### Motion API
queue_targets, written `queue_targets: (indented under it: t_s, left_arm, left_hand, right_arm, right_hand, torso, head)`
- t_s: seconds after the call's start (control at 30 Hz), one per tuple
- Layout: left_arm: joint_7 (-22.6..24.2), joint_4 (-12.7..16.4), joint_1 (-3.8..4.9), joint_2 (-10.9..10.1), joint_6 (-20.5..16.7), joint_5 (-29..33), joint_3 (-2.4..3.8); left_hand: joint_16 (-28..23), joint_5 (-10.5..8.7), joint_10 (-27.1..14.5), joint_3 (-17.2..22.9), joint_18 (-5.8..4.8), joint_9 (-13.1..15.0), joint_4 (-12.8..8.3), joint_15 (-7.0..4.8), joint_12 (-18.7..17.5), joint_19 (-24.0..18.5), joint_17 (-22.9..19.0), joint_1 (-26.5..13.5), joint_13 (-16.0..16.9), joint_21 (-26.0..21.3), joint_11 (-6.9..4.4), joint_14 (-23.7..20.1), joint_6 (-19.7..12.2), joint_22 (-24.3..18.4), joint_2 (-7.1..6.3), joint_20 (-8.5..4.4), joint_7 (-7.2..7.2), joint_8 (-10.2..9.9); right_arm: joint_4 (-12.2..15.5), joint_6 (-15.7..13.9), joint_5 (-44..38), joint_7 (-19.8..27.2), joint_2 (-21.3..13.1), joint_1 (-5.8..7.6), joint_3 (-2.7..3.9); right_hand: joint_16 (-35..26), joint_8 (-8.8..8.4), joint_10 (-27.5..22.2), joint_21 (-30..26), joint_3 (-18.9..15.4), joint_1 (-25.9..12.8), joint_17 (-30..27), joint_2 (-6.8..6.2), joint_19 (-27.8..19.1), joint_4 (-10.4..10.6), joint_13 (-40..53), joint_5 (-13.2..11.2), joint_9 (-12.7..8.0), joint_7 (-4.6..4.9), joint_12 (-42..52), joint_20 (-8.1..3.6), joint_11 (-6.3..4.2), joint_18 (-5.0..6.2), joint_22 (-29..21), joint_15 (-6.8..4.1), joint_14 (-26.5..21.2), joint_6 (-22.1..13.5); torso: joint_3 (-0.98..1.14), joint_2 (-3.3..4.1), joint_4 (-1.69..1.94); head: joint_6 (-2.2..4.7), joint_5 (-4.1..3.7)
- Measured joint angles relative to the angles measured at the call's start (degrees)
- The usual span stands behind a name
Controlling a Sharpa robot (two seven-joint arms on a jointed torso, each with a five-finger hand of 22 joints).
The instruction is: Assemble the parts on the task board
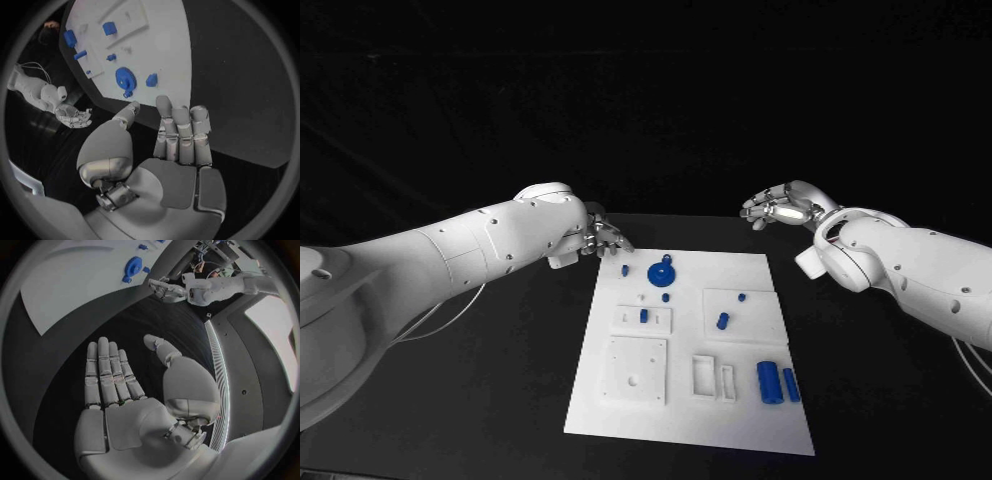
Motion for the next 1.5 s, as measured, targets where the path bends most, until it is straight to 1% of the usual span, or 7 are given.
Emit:
queue_targets:
  t_s: [0.3, 0.7, 0.93, 1.17, 1.27, 1.37, 1.5]
  left_arm:
    - [0.2, -2.0, -1.30, 1.4, 2.6, -0.3, 0.00]
    - [0.4, -2.5, -1.50, 1.7, 4.8, -0.2, 0.02]
    - [0.5, -2.2, -1.43, 1.6, 6.2, -0.1, 0.10]
    - [0.7, -2.2, -1.41, 1.5, 6.7, 0.1, 0.18]
    - [0.8, -2.3, -1.41, 1.5, 6.7, 0.2, 0.18]
    - [0.8, -2.3, -1.43, 1.5, 6.7, 0.5, 0.18]
    - [0.8, -2.4, -1.43, 1.4, 6.7, 0.9, 0.18]
  left_hand:
    - [0.2, 0.00, -0.2, -0.6, -0.02, -0.2, -0.3, 0.22, 0.2, 0.0, 0.0, -0.2, -0.1, -0.3, 0.20, -0.2, -0.3, 0.2, 0.33, 0.00, 0.14, -0.3]
    - [0.2, -0.56, -0.4, -1.2, -0.04, -0.7, 0.3, 0.21, 0.3, 0.0, 0.0, -1.0, -0.1, -0.3, 0.40, -0.3, -0.9, 0.3, 1.18, 0.00, 0.35, -1.0]
    - [0.5, -0.56, -0.6, -1.7, -0.02, -1.7, -1.4, 0.35, 0.7, -0.4, 0.1, 0.6, -0.1, -0.3, 0.60, -0.7, -1.0, 0.8, 2.82, -0.01, 0.42, -1.5]
    - [0.5, -0.56, -1.0, -2.1, -0.13, -2.4, -2.3, 0.64, 0.7, -0.4, 0.1, 0.9, -0.2, -0.3, 1.01, -1.0, -1.5, 0.8, 3.12, 0.00, 0.54, -2.6]
    - [0.7, -0.56, -1.0, -1.9, -0.14, -2.4, -2.5, 0.64, 1.0, -0.4, 0.1, 1.1, -0.2, -0.3, 1.01, -1.0, -1.6, 0.8, 4.21, 0.00, 0.61, -2.6]
    - [0.7, -0.56, -1.0, -1.7, -0.16, -2.4, -3.4, 0.64, 1.0, -0.4, 0.1, 1.9, -0.2, -0.3, 1.01, -1.0, -1.6, 0.8, 5.98, 0.00, 0.62, -2.6]
    - [0.8, 0.01, -1.0, -1.4, -0.25, -3.0, -5.5, 0.65, 1.2, -0.4, 0.1, 3.5, -0.3, -0.3, 1.01, -1.0, -1.5, 0.8, 8.01, 0.00, 0.79, -2.6]
  right_arm:
    - [0.4, 0.0, 0.0, 0.0, 0.1, 0.00, 0.00]
    - [0.4, 0.0, -0.1, 0.0, 0.1, 0.00, 0.00]
    - [0.4, 0.0, -0.1, 0.0, 0.2, 0.00, 0.00]
    - [0.3, 0.0, -0.1, -0.1, 0.3, 0.00, 0.00]
    - [0.3, 0.0, -0.1, -0.1, 0.2, 0.00, 0.00]
    - [0.3, 0.0, -0.1, -0.1, 0.2, 0.00, 0.00]
    - [0.3, 0.0, -0.1, -0.1, 0.3, 0.00, 0.00]
  right_hand:
    - [0.0, 0.00, 0.0, 0.0, 0.0, 0.0, 0.0, 0.00, 0.0, 0.0, 0.0, 0.0, 0.0, 0.00, 0.0, 0.00, 0.00, 0.00, 0.0, 0.00, 0.0, 0.0]
    - [0.0, 0.00, 0.0, 0.0, 0.0, 0.0, 0.0, 0.00, 0.0, 0.0, -0.1, 0.0, 0.0, 0.00, 0.0, 0.00, 0.00, 0.00, 0.0, 0.00, 0.0, 0.0]
    - [0.0, 0.00, 0.0, 0.0, 0.0, 0.0, 0.0, 0.00, 0.0, 0.0, -0.1, 0.0, 0.0, 0.00, 0.0, 0.00, 0.00, 0.00, 0.0, 0.00, 0.0, 0.0]
    - [0.0, 0.00, 0.0, 0.0, 0.0, 0.0, 0.0, 0.00, 0.0, 0.0, -0.1, 0.0, 0.0, 0.00, 0.0, 0.00, 0.00, 0.00, 0.0, 0.00, 0.0, 0.0]
    - [0.0, 0.00, 0.0, 0.0, 0.0, 0.0, 0.0, 0.00, 0.0, 0.0, -0.1, 0.0, 0.0, 0.00, 0.0, 0.00, 0.00, 0.00, 0.0, 0.00, 0.0, 0.0]
    - [0.0, 0.00, 0.0, 0.0, 0.0, 0.0, 0.0, 0.00, 0.0, 0.0, -0.1, 0.0, 0.0, 0.00, 0.0, 0.00, 0.00, 0.00, 0.0, 0.00, 0.0, 0.0]
    - [0.0, 0.00, 0.0, 0.0, 0.0, 0.0, 0.0, 0.00, 0.0, 0.0, -0.1, 0.0, 0.0, 0.00, 0.0, 0.00, 0.00, 0.00, 0.1, 0.00, 0.0, 0.0]
  torso:
    - [-0.12, 0.16, -0.12]
    - [-0.18, 0.36, -0.29]
    - [-0.18, 0.36, -0.25]
    - [-0.21, 0.34, -0.25]
    - [-0.21, 0.34, -0.25]
    - [-0.21, 0.34, -0.25]
    - [-0.21, 0.35, -0.25]
  head:
    - [-0.20, -0.24]
    - [-0.38, -0.19]
    - [-0.61, -0.24]
    - [-0.68, -0.31]
    - [-0.70, -0.31]
    - [-0.71, -0.31]
    - [-0.88, -0.37]
